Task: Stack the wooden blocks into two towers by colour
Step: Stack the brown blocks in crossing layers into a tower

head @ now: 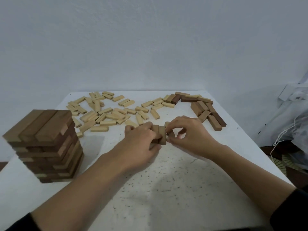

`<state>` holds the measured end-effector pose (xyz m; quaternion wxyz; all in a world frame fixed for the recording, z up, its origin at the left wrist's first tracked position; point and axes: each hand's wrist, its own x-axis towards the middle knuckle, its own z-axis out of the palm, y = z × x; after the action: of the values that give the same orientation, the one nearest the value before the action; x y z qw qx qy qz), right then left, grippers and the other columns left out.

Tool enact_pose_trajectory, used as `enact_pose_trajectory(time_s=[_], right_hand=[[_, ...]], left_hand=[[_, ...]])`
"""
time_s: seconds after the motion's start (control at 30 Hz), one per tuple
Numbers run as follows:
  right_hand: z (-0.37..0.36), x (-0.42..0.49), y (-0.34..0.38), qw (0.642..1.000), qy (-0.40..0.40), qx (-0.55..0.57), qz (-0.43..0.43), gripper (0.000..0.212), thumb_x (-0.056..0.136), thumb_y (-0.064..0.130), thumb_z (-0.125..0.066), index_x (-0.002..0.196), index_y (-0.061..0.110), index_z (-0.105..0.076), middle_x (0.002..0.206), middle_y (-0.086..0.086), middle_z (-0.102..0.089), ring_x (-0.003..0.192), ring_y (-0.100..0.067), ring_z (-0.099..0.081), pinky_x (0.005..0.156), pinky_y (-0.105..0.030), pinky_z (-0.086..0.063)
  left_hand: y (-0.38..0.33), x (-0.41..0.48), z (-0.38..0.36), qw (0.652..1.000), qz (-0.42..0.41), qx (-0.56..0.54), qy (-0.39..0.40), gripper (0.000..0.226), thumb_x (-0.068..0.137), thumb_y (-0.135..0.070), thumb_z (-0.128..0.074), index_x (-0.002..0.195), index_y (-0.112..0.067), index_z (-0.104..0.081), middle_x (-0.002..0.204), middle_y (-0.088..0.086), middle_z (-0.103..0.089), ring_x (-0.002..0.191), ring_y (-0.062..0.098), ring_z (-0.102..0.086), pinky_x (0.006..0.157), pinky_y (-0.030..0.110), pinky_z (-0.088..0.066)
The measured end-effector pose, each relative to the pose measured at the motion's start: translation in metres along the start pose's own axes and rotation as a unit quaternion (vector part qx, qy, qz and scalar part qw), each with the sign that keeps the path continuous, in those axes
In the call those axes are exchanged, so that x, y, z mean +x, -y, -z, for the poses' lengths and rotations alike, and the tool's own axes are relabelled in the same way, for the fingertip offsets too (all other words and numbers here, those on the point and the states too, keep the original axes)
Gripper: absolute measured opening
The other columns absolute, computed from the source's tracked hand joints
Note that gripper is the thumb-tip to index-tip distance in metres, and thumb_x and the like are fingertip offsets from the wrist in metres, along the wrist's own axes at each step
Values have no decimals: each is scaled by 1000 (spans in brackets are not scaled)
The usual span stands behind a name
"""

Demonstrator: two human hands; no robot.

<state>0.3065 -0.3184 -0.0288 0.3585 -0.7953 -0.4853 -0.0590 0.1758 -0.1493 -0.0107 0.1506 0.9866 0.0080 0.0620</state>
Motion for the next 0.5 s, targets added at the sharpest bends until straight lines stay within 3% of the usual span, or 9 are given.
enact_pose_trajectory(time_s=[0.13, 0.3, 0.43, 0.5], right_hand=[[0, -5, 20, 991, 51, 112, -47, 15, 79, 11, -82, 92, 19, -79, 96, 11, -71, 95, -12, -67, 79, -28, -61], [-5, -8, 35, 974, 109, 189, -56, 16, 84, 9, -78, 97, 18, -78, 99, 7, -70, 94, -19, -66, 72, -40, -62], [-20, -17, 38, 986, 73, 147, -16, 35, 82, 8, -78, 114, 22, -73, 107, 9, -63, 95, -17, -60, 71, -29, -53], [-24, -18, 35, 993, 75, 93, 7, 46, 83, 16, -79, 126, 24, -67, 116, 9, -57, 105, -11, -56, 78, -16, -47]], left_hand=[[5, -23, 5, 1000, 5, -1, 1, 22, 101, -41, -54, 117, -36, -69, 98, -13, -43, 94, 6, -47, 100, 39, -30], [11, -46, 8, 999, 18, -37, 5, 25, 100, -42, -57, 123, -39, -67, 106, -12, -43, 95, 7, -44, 89, 33, -34], [18, -58, 2, 993, 46, -109, -13, 18, 97, -46, -59, 115, -41, -60, 128, -21, -33, 115, 21, -47, 94, 39, -49], [20, -59, -1, 991, 53, -122, -16, 20, 97, -48, -59, 117, -43, -55, 133, -23, -32, 121, 21, -46, 96, 42, -50]])
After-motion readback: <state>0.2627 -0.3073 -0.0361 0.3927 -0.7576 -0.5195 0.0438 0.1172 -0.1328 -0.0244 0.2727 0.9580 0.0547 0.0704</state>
